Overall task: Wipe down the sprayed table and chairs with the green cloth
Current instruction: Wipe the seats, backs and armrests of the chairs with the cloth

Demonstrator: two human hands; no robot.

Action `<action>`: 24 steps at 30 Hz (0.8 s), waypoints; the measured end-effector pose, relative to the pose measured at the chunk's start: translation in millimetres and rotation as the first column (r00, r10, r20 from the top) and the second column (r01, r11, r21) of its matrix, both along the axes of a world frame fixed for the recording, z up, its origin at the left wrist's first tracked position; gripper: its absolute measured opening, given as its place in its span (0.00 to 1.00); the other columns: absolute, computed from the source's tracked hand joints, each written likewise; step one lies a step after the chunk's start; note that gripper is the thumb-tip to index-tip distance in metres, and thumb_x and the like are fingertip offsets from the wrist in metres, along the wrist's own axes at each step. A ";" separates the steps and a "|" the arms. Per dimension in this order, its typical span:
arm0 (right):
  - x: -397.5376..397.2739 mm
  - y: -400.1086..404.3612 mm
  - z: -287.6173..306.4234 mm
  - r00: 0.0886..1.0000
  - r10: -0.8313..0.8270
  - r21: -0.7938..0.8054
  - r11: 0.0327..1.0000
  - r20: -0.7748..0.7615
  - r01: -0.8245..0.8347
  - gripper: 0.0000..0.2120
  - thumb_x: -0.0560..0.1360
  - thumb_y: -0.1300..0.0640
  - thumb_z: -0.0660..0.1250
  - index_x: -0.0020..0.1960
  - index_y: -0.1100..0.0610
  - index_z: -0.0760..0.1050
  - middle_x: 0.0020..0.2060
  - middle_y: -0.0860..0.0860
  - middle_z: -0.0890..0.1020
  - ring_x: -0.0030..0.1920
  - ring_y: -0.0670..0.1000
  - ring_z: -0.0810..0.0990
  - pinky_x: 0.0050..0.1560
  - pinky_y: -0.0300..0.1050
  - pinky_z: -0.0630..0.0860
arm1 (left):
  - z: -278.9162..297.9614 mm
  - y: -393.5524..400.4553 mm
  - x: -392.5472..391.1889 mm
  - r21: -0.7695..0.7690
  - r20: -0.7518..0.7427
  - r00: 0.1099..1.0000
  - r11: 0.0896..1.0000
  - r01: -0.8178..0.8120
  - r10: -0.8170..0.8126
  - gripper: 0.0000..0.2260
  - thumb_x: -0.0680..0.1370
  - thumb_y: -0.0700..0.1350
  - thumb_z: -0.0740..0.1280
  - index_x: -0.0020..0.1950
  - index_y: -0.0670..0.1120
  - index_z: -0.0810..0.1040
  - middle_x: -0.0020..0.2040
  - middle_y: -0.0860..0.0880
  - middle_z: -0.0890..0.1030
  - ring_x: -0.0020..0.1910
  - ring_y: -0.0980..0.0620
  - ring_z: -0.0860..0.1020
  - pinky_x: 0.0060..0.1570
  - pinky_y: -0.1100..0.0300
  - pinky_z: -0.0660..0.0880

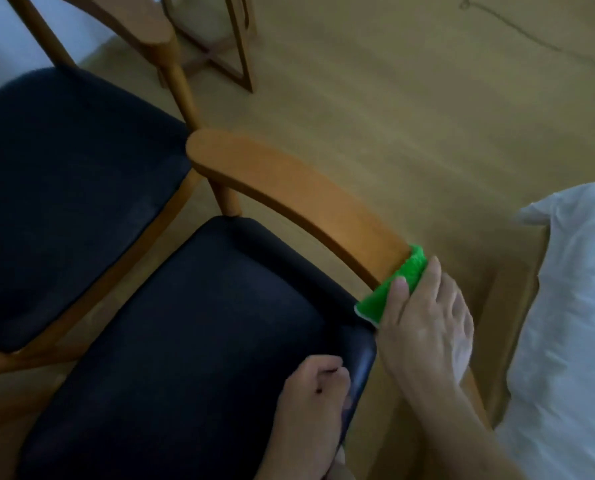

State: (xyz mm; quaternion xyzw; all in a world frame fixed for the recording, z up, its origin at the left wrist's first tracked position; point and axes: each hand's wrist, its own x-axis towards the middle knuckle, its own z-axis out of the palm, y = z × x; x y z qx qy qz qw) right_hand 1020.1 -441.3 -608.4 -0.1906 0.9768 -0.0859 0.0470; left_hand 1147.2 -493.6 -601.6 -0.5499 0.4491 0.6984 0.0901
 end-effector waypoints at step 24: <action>-27.5 -104.6 4.0 0.925 0.375 0.068 0.923 0.059 -0.378 0.31 0.80 0.38 0.41 0.77 0.55 0.47 0.66 0.58 0.67 0.63 0.60 0.70 0.62 0.59 0.67 | -0.7 -50.7 28.2 -0.158 0.027 0.977 0.966 -0.203 0.209 0.09 0.79 0.43 0.63 0.47 0.52 0.82 0.39 0.53 0.84 0.38 0.56 0.82 0.36 0.63 0.75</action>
